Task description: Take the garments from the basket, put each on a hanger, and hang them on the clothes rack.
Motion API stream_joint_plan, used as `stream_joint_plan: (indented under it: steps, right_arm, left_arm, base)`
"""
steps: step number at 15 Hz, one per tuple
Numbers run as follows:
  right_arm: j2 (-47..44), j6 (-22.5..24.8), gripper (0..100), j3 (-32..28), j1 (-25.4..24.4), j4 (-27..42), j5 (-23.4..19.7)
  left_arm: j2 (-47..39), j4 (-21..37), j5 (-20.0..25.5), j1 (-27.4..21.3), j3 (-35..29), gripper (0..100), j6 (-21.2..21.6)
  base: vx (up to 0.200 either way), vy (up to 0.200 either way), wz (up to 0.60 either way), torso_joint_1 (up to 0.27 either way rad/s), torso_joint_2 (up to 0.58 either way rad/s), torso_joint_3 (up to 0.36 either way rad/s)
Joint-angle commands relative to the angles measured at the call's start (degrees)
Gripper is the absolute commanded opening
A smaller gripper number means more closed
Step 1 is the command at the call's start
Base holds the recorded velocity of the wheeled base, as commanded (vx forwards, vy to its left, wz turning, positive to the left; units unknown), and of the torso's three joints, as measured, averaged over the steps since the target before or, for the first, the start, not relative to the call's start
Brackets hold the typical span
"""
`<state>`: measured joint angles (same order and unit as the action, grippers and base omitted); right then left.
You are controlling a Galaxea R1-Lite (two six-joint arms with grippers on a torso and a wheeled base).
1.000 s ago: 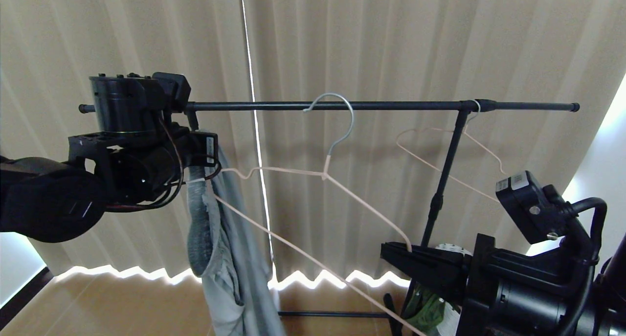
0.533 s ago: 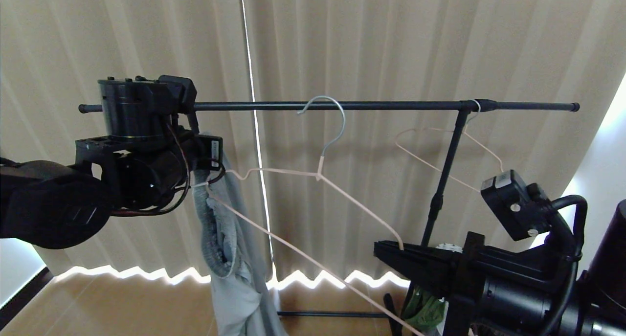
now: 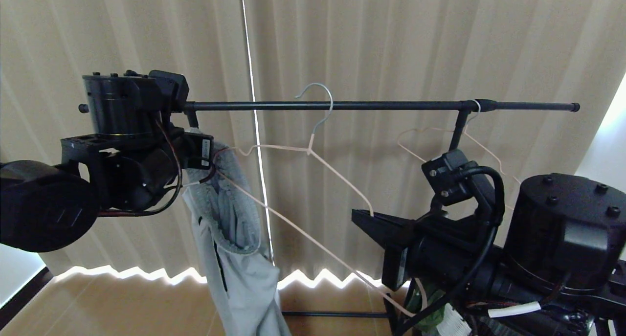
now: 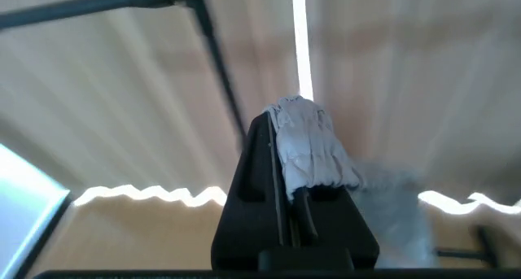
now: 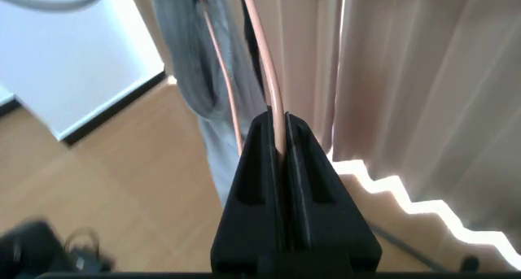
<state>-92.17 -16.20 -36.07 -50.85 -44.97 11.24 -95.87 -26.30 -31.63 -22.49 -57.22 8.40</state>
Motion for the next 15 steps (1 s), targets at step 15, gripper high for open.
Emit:
stream_joint_plan:
  steps: [15]
  right_arm:
    - [-5.74,0.03,0,-0.05,-1.71,-4.78,-3.07]
  left_arm:
    - [7.62,0.89,4.74,-10.12,4.66,0,3.47]
  base:
    - [0.0,0.0,0.0,0.0,0.0,0.0]
